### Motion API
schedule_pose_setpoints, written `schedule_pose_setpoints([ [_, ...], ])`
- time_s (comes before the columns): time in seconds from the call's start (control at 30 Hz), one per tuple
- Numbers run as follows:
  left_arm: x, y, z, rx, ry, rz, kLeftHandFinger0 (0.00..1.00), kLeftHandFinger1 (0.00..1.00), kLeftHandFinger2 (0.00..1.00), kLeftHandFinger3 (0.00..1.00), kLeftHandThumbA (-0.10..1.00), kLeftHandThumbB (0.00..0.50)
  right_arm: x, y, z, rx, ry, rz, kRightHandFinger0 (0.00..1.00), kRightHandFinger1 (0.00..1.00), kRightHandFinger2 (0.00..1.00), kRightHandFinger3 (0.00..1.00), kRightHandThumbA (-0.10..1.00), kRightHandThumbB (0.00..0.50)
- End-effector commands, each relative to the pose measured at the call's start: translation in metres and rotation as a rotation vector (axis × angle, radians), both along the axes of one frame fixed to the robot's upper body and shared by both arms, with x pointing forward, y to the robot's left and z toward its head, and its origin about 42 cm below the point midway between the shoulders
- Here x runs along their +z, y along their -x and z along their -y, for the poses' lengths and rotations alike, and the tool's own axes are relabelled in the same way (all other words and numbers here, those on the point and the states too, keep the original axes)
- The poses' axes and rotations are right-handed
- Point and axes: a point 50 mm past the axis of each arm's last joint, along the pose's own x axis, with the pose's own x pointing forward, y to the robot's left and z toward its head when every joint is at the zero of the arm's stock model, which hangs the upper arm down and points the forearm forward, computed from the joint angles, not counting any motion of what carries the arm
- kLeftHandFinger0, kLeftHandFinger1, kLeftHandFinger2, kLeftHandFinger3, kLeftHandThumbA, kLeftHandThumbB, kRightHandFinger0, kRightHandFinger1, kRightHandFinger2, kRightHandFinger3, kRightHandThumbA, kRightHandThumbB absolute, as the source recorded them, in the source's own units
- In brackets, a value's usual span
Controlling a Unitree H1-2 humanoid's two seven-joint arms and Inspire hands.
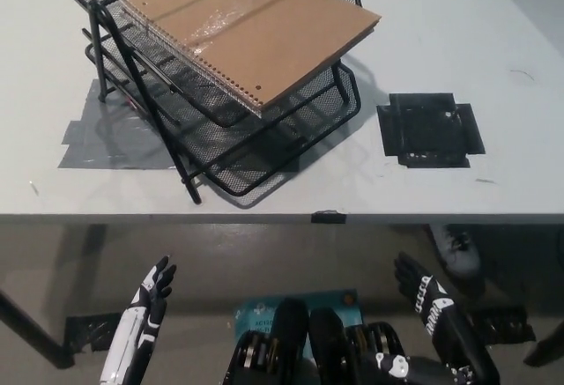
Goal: A person hands a notebook to the robot and the robot grabs it with its right hand and places it in the file tray kept in the centre of the desk infront of it.
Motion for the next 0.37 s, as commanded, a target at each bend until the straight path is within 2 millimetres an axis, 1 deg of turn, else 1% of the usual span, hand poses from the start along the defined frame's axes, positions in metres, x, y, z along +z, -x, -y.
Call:
schedule_pose_setpoints([
  [0.0, 0.0126, -0.0025, -0.0008, 0.003, 0.004, 0.079, 1.00, 1.00, 1.00, 1.00, 1.00, 0.387, 0.0123, -0.0060, 0.0003, 0.022, 0.024, 0.103, 1.00, 1.00, 1.00, 1.00, 1.00, 0.218],
  [0.2, 0.0138, -0.0055, -0.0011, 0.001, -0.004, 0.089, 1.00, 1.00, 1.00, 1.00, 1.00, 0.397, 0.0110, -0.0097, 0.0009, 0.041, 0.035, 0.112, 1.00, 1.00, 1.00, 1.00, 1.00, 0.220],
  [0.27, 0.0141, -0.0053, -0.0013, 0.002, -0.009, 0.090, 1.00, 1.00, 1.00, 1.00, 1.00, 0.396, 0.0126, -0.0096, 0.0008, 0.044, 0.040, 0.112, 1.00, 1.00, 1.00, 1.00, 1.00, 0.201],
  [0.33, 0.0141, -0.0053, -0.0013, 0.003, -0.009, 0.090, 1.00, 1.00, 1.00, 1.00, 1.00, 0.396, 0.0127, -0.0097, 0.0007, 0.044, 0.041, 0.112, 1.00, 1.00, 1.00, 1.00, 1.00, 0.205],
])
